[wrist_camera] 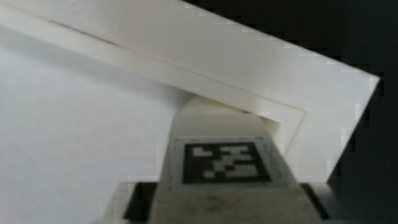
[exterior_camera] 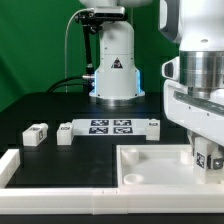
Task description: Assemble one leg
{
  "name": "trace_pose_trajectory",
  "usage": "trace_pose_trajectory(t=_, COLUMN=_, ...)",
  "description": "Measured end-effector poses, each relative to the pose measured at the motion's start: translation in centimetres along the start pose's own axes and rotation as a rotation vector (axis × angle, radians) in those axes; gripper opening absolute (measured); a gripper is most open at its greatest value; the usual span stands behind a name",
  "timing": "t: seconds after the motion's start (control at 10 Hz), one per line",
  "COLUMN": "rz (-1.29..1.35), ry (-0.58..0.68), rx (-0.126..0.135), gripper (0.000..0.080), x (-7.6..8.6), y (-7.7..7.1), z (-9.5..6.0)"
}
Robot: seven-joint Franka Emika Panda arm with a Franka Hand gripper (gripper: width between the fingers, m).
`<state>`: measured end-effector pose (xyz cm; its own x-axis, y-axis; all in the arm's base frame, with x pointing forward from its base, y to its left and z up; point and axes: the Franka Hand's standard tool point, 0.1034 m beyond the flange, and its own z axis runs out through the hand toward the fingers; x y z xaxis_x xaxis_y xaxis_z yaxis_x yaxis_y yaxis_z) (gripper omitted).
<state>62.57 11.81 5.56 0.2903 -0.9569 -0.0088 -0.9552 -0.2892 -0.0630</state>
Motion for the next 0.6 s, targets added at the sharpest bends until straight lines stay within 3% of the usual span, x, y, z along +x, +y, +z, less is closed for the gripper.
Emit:
trace_pose_trajectory(t=0.1, rz=-0.033, ry=0.000, rx=0.001, gripper=0.0268, x=-0.02, y=-0.03, z=-0.01)
trace_pose_trajectory(t=0.2, rz=-0.079, ry=0.000, rx=0.002, gripper=0.0468, x=-0.04, y=-0.04, z=-0.01)
trace_pose_trajectory(t=0.3, rz=-0.107, ry=0.000, rx=0.004, gripper=0.0585, x=-0.16, y=-0.11, z=-0.07)
trace_pose_trajectory(t=0.6, rz=-0.490, ry=0.007, rx=0.006, gripper=0.0647, x=-0.37, y=-0.30, z=-0.34)
